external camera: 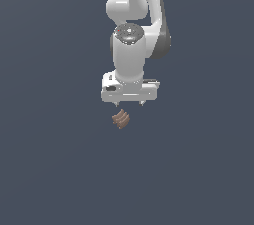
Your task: Pick up the object and move it to a goal position.
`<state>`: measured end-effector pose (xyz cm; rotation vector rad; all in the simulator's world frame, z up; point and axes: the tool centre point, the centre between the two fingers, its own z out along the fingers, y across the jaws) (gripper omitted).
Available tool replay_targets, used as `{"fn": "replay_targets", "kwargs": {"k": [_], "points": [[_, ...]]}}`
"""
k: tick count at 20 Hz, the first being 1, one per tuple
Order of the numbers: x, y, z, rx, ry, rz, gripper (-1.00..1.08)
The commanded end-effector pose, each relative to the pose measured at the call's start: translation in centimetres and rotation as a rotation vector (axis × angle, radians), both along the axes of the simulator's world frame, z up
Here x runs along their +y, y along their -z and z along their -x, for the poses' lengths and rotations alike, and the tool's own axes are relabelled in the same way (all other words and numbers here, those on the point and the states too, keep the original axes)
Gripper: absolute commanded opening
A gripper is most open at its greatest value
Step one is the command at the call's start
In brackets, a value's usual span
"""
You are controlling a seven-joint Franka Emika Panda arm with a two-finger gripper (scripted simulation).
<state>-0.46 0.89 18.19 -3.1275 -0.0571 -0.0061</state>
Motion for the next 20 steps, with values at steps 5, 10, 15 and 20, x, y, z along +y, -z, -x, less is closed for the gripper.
{"fn": "replay_targets", "kwargs": {"k": [5,10,15,20], "points": [[-0.6,-0.4,-0.2,-0.007,0.013,0.009,1.00],[-2.1,-1.5,-0.7,-0.024,0.032,0.029,1.00],[-2.1,-1.5,-0.7,-0.025,0.032,0.029,1.00],[-2.1,-1.0,-0.7,-0.023,0.067,0.027,1.00]]}}
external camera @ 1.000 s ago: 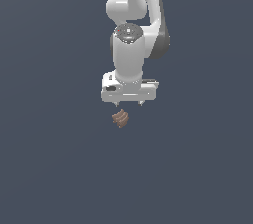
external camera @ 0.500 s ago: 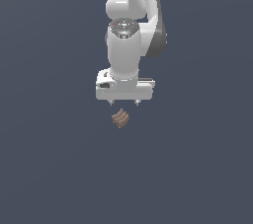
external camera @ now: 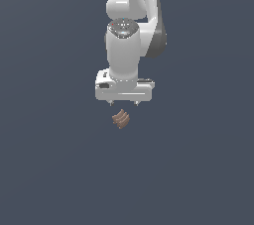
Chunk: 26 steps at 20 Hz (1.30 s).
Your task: Pick up the object and move it to a goal position.
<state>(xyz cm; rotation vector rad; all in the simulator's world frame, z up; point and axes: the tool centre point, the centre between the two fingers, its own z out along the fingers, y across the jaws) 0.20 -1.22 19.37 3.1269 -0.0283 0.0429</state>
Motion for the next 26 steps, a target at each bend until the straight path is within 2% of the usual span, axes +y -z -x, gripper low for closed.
{"fn": "replay_targets", "kwargs": {"k": [1,9,26], "points": [[0.0,0.3,0.0,0.001,0.023,-0.002,1.00],[-0.2,2.2,0.2,0.005,0.166,-0.012,1.00],[-1.1,8.1,1.1,0.019,0.631,-0.026,1.00]]}}
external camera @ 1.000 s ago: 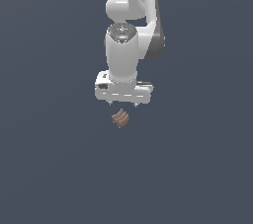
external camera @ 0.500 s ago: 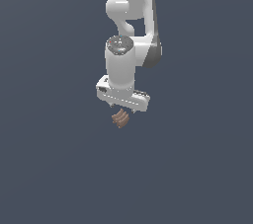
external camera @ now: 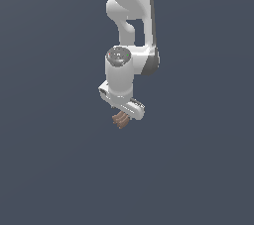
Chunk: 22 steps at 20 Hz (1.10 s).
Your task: Pick up the object and move it to a goal position.
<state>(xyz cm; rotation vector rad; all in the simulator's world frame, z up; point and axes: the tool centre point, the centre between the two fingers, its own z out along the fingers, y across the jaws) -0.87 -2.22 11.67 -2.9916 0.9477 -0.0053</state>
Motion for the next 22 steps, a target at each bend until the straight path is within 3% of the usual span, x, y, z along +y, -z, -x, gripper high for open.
{"fn": "replay_targets", "kwargs": {"k": [1,10,22], "points": [[-0.1,0.6,0.1,0.001,0.055,0.000,1.00],[-0.4,1.9,0.4,0.004,0.159,0.002,1.00],[-0.5,4.4,0.5,0.005,0.164,0.002,1.00]]}}
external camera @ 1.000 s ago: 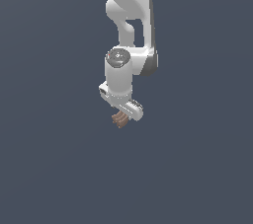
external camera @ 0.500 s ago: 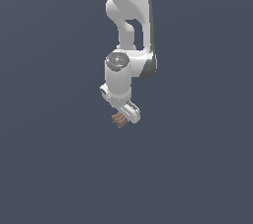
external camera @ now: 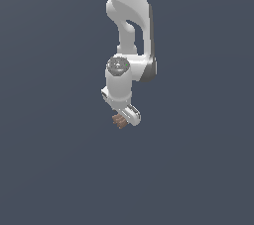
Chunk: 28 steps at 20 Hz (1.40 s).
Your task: Pick up the object and move it to a goal position.
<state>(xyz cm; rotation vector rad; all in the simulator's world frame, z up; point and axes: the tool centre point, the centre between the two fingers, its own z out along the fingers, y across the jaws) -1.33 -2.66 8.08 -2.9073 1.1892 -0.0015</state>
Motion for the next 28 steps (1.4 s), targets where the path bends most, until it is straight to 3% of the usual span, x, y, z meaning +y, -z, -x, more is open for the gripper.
{"fn": "replay_targets", "kwargs": {"k": [1,9,10,22,28], "points": [[0.0,1.4,0.1,0.001,0.002,0.000,1.00],[0.0,3.4,0.0,0.001,0.003,0.000,1.00],[0.0,3.4,0.0,0.001,0.003,0.000,-1.00],[-0.1,3.2,0.0,0.000,0.002,-0.001,-1.00],[-2.7,1.4,-0.1,0.000,0.002,-0.001,-1.00]]}}
